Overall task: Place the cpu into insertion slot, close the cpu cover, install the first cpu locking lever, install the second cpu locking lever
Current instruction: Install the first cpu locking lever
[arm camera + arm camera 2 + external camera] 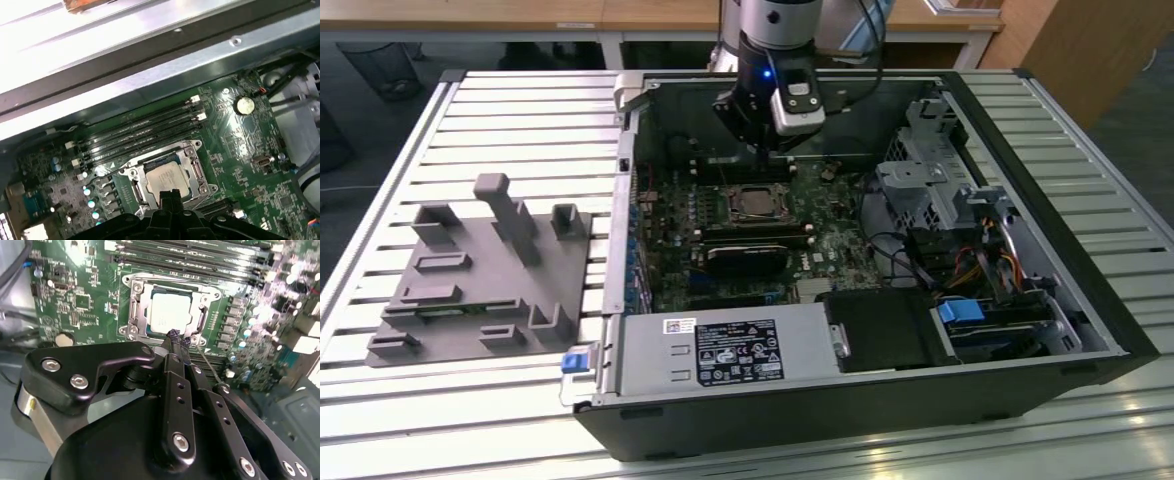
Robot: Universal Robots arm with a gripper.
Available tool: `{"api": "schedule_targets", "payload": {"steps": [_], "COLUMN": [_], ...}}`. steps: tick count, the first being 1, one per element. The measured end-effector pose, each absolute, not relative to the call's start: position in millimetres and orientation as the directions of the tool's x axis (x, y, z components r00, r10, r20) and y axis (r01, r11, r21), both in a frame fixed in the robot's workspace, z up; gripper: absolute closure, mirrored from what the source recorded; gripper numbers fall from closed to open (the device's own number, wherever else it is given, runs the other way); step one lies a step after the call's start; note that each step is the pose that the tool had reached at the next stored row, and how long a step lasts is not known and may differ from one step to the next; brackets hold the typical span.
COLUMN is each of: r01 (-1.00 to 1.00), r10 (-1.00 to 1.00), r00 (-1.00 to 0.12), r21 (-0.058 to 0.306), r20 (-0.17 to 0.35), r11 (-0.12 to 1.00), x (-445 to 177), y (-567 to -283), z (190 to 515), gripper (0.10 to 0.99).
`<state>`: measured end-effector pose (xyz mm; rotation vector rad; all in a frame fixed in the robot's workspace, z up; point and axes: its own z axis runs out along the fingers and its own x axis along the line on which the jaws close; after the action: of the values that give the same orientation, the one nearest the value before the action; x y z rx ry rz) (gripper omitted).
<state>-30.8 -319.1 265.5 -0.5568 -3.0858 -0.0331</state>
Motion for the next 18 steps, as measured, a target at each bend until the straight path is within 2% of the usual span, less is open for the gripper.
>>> {"api": "schedule_targets", "payload": {"steps": [18], "r01": [0.03], "r10": [0.03], "r00": [-1.0], "r21": [0.02], "r20": [0.01], "r11": [0.999], "x": [-30.8], "y": [-319.1], "z": [263.7], "gripper": [0.98]}}
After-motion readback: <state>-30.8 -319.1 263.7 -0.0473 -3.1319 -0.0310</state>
